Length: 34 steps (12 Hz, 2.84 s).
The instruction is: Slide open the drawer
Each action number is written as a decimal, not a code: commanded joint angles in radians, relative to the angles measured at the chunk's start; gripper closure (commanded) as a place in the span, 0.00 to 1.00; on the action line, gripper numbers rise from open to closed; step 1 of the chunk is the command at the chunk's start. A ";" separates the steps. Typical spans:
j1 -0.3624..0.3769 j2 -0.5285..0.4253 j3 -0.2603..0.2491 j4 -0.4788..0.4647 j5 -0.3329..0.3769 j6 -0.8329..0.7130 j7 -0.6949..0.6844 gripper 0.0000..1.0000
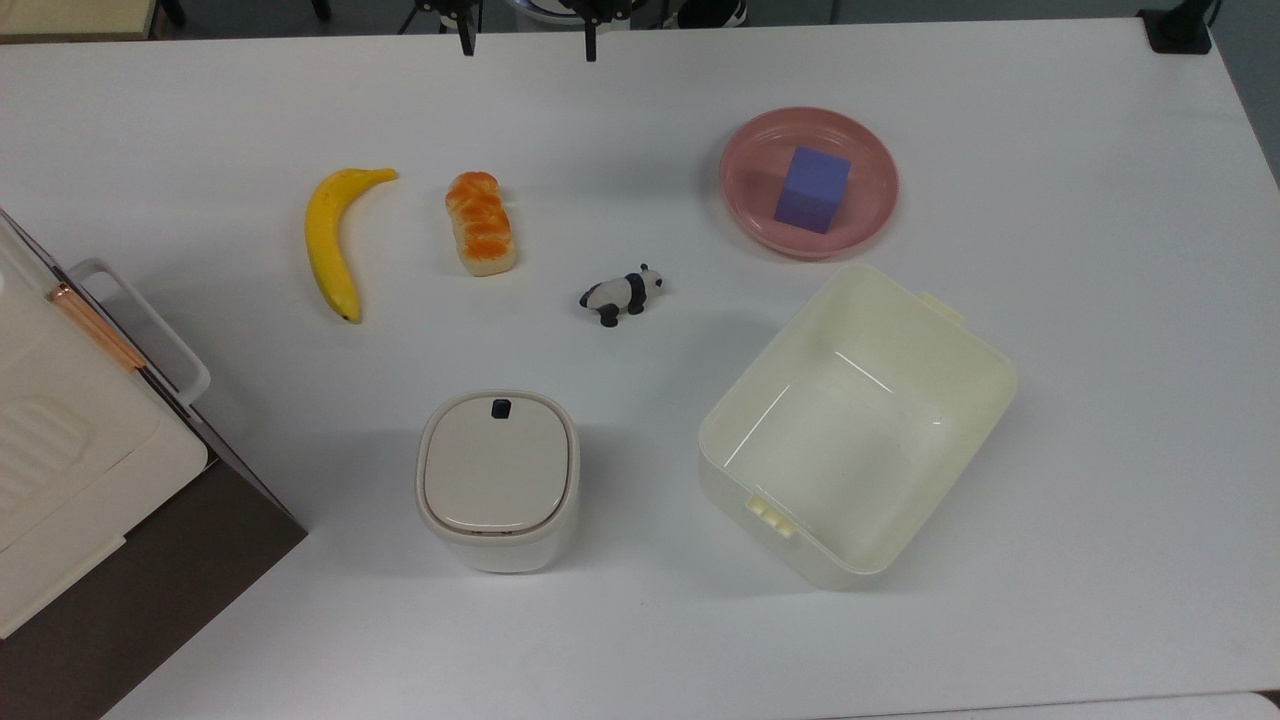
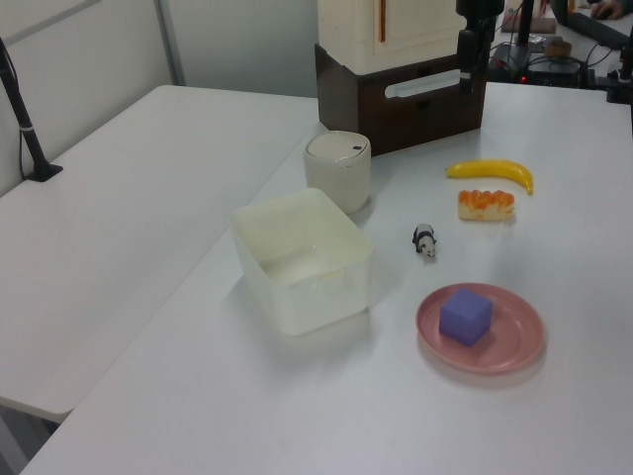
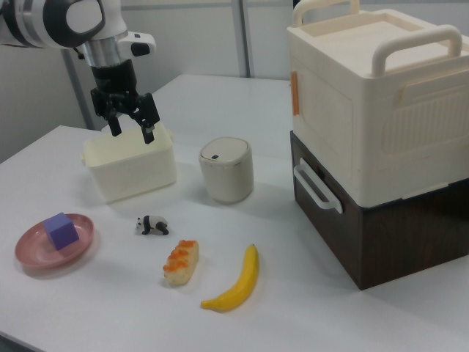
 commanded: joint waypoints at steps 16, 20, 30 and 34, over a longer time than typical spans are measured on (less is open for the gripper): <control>-0.036 0.007 -0.014 -0.012 0.008 -0.007 -0.569 0.00; -0.101 0.018 -0.014 -0.015 0.003 0.046 -0.757 0.00; -0.205 0.182 -0.017 -0.091 -0.182 0.507 -0.834 0.00; -0.260 0.249 -0.017 -0.090 -0.230 0.678 -0.877 0.00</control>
